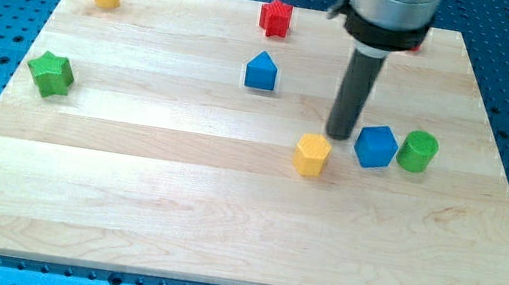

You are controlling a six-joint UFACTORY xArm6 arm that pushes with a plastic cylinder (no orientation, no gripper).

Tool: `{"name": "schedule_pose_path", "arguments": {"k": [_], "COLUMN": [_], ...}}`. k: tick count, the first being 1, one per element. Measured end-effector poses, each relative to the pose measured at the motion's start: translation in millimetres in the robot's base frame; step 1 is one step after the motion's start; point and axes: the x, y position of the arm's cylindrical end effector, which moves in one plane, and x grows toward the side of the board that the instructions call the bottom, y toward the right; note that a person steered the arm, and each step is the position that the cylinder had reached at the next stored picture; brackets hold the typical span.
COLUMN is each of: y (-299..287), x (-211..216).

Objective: Push the yellow hexagon to the bottom right corner

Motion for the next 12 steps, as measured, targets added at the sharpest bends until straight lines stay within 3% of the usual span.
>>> {"name": "schedule_pose_path", "arguments": {"k": [4,6,8,9,10,12], "y": [-32.1,-128.2,-64.5,-63.1,-4.4,-10.1], "x": [32.8,42.2,30.4,52.5,89.2,83.3]}}
